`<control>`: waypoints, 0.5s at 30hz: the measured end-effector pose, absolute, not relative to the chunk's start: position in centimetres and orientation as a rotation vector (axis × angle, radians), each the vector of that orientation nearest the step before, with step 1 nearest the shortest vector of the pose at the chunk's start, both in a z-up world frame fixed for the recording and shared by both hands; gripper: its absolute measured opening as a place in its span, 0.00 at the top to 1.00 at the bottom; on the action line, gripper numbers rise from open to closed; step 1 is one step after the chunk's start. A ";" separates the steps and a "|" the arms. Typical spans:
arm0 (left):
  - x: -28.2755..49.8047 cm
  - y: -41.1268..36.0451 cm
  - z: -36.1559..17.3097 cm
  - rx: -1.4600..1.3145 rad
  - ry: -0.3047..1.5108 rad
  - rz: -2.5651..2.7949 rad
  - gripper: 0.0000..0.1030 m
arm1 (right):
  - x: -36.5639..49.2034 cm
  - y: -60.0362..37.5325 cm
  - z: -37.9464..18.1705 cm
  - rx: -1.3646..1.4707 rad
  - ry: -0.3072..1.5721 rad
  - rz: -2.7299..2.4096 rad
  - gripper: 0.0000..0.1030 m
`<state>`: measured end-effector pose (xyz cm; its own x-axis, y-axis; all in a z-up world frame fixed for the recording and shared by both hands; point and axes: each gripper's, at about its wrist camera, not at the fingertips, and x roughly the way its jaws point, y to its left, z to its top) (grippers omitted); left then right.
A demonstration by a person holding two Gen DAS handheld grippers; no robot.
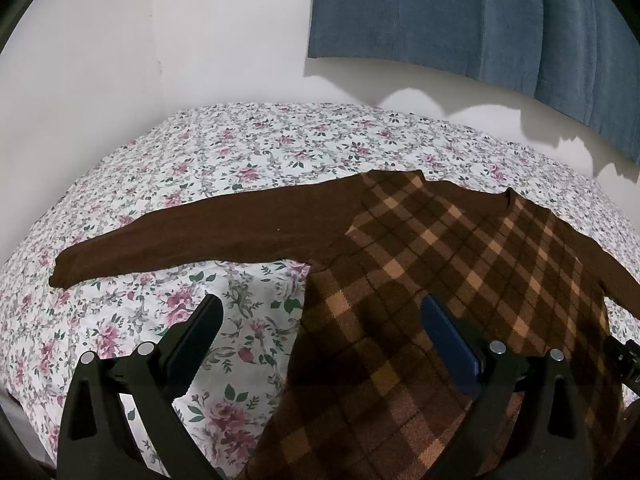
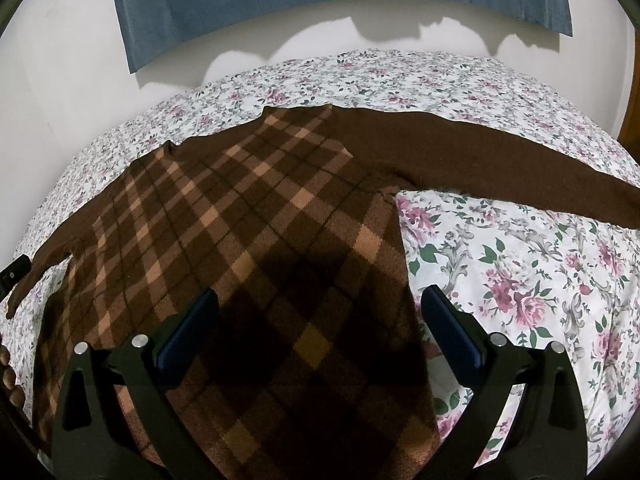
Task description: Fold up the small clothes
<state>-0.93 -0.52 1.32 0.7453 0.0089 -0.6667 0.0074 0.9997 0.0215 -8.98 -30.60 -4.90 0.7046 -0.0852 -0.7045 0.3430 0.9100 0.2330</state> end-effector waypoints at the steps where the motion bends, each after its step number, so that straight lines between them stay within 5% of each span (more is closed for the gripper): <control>1: -0.9 -0.6 1.3 0.024 0.729 0.003 0.05 | -8.9 -30.6 -4.9 0.364 0.756 -0.244 0.02; 15: -1.0 -0.4 1.3 0.024 0.725 0.004 0.05 | -9.0 -30.5 -5.0 0.363 0.756 -0.243 0.02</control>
